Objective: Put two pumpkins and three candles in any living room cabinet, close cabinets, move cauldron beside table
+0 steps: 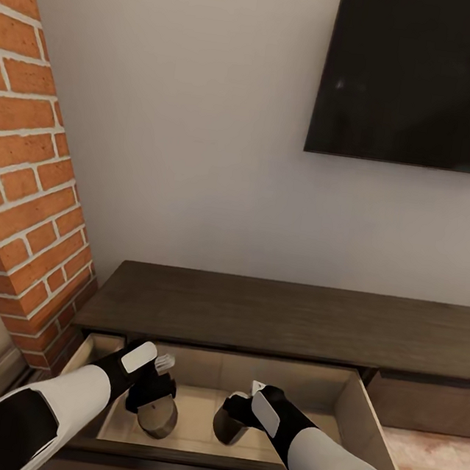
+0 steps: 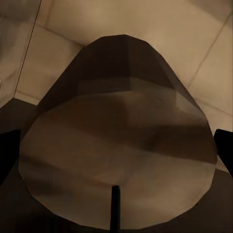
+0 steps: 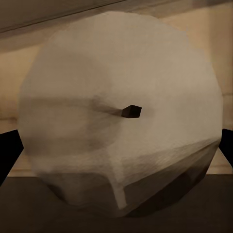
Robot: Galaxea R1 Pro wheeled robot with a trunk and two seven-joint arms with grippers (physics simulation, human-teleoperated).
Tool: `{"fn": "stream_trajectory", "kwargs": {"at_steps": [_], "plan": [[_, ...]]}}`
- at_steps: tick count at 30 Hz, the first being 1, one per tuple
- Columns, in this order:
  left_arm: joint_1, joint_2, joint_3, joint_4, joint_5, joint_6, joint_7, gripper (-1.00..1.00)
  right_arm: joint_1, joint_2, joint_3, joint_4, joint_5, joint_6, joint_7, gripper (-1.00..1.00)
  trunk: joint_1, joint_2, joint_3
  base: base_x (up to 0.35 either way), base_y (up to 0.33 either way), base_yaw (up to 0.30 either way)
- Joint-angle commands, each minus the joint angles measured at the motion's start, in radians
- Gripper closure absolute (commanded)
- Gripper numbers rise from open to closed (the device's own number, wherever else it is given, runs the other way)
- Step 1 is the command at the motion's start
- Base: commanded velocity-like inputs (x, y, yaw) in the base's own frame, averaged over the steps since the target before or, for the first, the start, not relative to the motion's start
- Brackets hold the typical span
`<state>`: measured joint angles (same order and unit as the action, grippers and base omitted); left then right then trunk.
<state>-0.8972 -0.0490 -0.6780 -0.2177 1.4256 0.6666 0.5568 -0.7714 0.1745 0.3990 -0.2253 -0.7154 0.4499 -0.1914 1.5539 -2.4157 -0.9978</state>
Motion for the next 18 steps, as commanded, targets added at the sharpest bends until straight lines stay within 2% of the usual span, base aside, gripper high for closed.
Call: {"fn": "stream_trajectory", "kwargs": {"at_steps": [1,5,7,9,12,18], "plan": [[0.0,0.0,0.0,0.0,0.0,-0.001,0.0,1.0,0.0,0.0,0.0,0.0,-0.001,0.0,0.0,1.0,0.004,-0.007,-0.003,0.0,0.0,0.0],[0.0,-0.001,-0.001,0.001,0.0,-0.006,0.043,1.0,0.0,0.0,0.0,0.0,-0.001,0.0,0.0,1.0,0.019,-0.035,-0.016,0.0,0.0,0.0],[0.0,-0.007,0.001,-0.001,0.0,-0.011,0.118,1.0,0.0,0.0,0.0,0.0,-0.001,0.0,0.0,1.0,0.027,-0.049,-0.022,0.0,0.0,0.0],[0.0,-0.011,0.001,-0.006,0.0,-0.013,0.154,1.0,0.0,0.0,0.001,0.0,-0.001,0.0,-0.002,1.0,0.035,-0.063,-0.028,0.0,0.0,0.0],[0.0,-0.012,0.001,-0.009,0.0,-0.013,0.169,1.0,0.0,0.0,0.001,0.0,-0.001,0.001,-0.007,1.0,0.046,-0.084,-0.038,0.0,0.0,0.0],[0.0,-0.031,0.0,-0.011,-0.001,-0.015,0.175,1.0,0.0,0.0,0.001,-0.001,0.0,0.001,-0.009,1.0,0.049,-0.086,-0.061,0.0,0.0,0.0]]}}
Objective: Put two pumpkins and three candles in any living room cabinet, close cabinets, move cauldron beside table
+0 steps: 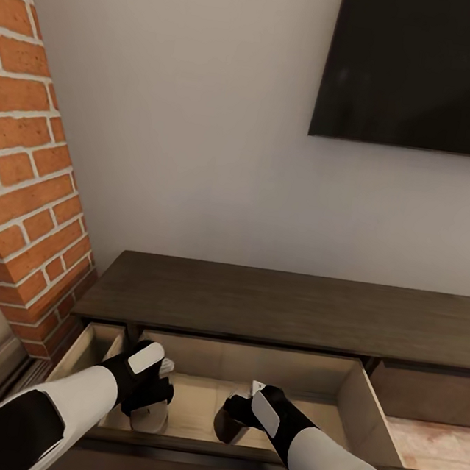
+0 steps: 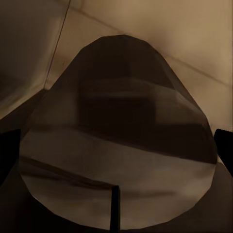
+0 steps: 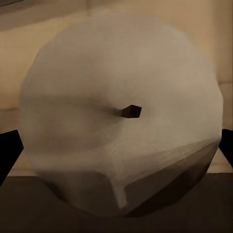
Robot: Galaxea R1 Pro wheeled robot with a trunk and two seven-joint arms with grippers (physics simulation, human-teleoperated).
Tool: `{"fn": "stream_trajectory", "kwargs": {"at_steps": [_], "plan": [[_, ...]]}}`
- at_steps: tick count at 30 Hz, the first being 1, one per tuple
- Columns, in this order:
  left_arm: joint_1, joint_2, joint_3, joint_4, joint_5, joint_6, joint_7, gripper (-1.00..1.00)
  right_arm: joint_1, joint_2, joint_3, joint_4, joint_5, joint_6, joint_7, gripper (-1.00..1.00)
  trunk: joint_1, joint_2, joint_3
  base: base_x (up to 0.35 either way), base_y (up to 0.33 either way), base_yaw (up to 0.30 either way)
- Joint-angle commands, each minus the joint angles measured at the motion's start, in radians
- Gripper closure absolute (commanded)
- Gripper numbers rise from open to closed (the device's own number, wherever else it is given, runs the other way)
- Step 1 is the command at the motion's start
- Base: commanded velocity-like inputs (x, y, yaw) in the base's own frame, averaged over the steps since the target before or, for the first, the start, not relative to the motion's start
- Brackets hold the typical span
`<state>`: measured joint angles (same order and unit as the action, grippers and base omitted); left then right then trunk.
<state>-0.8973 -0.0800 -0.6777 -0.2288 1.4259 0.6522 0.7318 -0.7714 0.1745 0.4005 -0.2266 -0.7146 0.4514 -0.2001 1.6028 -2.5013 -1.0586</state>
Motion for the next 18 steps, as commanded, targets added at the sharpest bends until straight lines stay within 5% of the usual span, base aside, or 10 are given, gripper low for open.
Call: {"fn": "stream_trajectory", "kwargs": {"at_steps": [1,5,18], "plan": [[0.0,-0.001,0.0,-0.001,-0.001,0.0,0.0,1.0,0.0,0.0,0.0,0.0,0.0,-0.001,0.003,1.0,0.0,0.0,-0.004,0.0,0.0,0.0],[0.0,-0.001,0.001,-0.003,-0.001,0.0,0.0,1.0,0.0,0.0,0.0,-0.001,0.0,-0.002,0.006,1.0,0.002,-0.001,-0.019,0.0,0.0,0.0],[0.0,0.014,0.002,-0.036,0.0,0.0,-0.014,1.0,0.0,0.0,0.0,-0.002,0.0,-0.002,0.008,1.0,0.002,-0.001,-0.019,0.032,0.0,0.0]]}}
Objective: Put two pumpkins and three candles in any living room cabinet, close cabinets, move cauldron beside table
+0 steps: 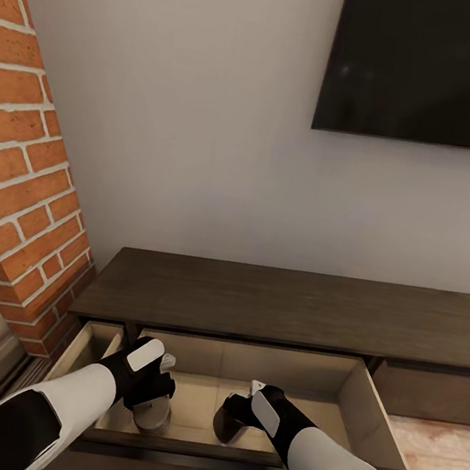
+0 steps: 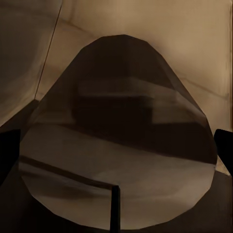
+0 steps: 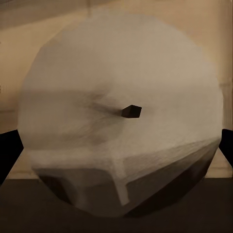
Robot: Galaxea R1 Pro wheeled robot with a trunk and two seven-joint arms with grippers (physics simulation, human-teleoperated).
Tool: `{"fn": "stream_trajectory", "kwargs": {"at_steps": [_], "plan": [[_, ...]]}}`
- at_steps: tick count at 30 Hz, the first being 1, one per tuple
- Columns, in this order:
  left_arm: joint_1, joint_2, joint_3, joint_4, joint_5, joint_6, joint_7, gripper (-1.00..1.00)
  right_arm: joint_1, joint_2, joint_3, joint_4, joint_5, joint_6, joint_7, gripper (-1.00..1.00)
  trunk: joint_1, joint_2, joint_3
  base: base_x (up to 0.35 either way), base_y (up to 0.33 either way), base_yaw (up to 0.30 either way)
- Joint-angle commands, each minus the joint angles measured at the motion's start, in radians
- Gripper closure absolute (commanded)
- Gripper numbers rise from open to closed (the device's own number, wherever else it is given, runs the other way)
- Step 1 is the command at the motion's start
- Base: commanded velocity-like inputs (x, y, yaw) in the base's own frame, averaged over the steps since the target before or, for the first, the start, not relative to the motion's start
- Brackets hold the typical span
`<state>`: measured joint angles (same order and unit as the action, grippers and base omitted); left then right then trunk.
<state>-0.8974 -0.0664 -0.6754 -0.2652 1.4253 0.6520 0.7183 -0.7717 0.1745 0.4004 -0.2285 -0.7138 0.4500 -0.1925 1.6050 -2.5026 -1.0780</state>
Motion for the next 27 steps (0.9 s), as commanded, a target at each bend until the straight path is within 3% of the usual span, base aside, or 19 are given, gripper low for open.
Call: {"fn": "stream_trajectory", "kwargs": {"at_steps": [1,27], "plan": [[0.0,0.0,0.0,0.0,0.0,0.0,0.0,1.0,0.0,0.0,0.0,0.0,-0.001,0.0,0.0,1.0,0.0,0.0,0.0,0.142,0.0,0.0],[0.0,0.001,0.0,0.001,0.003,0.001,0.005,1.0,0.0,0.0,0.0,0.0,-0.001,-0.001,0.001,1.0,0.0,0.0,0.0,0.055,0.0,0.0]]}}
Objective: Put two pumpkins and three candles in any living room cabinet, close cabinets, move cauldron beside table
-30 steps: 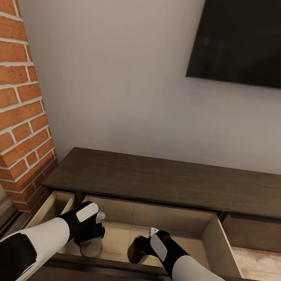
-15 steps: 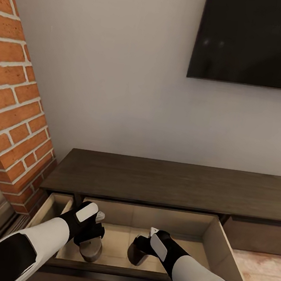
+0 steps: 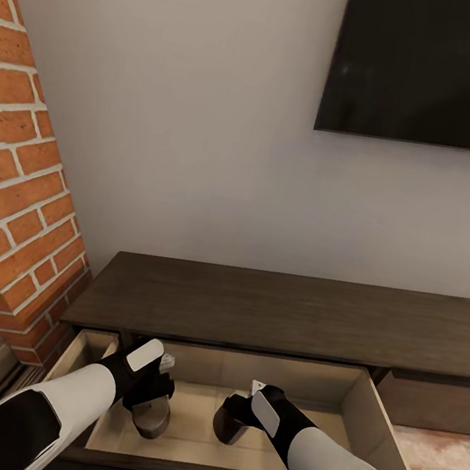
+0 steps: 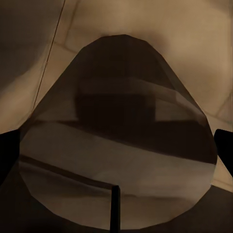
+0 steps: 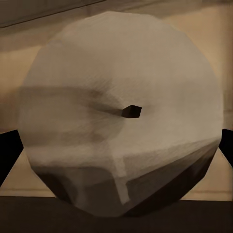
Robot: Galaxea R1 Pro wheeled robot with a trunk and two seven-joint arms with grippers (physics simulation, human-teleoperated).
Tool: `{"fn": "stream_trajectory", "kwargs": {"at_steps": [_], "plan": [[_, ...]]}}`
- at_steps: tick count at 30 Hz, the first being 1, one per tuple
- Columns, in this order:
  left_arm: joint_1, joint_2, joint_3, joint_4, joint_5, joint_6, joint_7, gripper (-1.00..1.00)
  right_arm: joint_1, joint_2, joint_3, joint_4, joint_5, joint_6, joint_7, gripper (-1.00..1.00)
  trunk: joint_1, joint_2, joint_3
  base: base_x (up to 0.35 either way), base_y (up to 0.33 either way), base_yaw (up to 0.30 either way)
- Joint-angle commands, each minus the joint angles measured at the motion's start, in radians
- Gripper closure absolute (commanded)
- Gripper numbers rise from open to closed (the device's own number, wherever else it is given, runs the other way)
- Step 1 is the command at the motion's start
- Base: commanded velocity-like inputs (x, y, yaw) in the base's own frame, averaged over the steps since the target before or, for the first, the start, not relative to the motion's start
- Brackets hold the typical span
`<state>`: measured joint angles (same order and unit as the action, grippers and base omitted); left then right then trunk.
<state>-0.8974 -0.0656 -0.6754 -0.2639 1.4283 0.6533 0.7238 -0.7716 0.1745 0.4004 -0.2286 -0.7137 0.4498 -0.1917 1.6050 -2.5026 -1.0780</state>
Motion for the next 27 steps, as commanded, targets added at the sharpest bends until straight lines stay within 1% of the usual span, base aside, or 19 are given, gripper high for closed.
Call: {"fn": "stream_trajectory", "kwargs": {"at_steps": [1,16,20,23,27], "plan": [[0.0,0.0,0.0,0.0,0.001,0.0,0.002,1.0,0.0,0.0,0.0,0.0,-0.001,0.0,0.0,1.0,0.0,0.0,-0.004,0.0,0.0,0.0],[0.0,-0.003,-0.002,0.011,0.0,-0.001,0.004,1.0,0.0,0.0,0.0,0.0,-0.001,0.001,0.0,1.0,0.007,-0.004,-0.062,0.0,0.0,0.0],[0.009,-0.001,-0.002,0.003,0.001,-0.003,-0.005,1.0,0.0,0.0,0.0,-0.002,-0.002,0.0,0.022,1.0,0.007,-0.004,-0.062,0.0,0.0,0.0],[0.011,0.0,-0.002,0.002,0.0,-0.006,-0.007,1.0,0.0,0.0,0.0,-0.004,-0.001,-0.006,0.025,1.0,0.007,-0.004,-0.062,0.0,0.0,0.0],[0.012,0.001,-0.001,0.002,0.0,-0.028,-0.007,1.0,0.0,0.0,0.0,-0.006,-0.001,-0.017,0.048,1.0,0.007,-0.004,-0.062,0.0,0.0,0.0]]}}
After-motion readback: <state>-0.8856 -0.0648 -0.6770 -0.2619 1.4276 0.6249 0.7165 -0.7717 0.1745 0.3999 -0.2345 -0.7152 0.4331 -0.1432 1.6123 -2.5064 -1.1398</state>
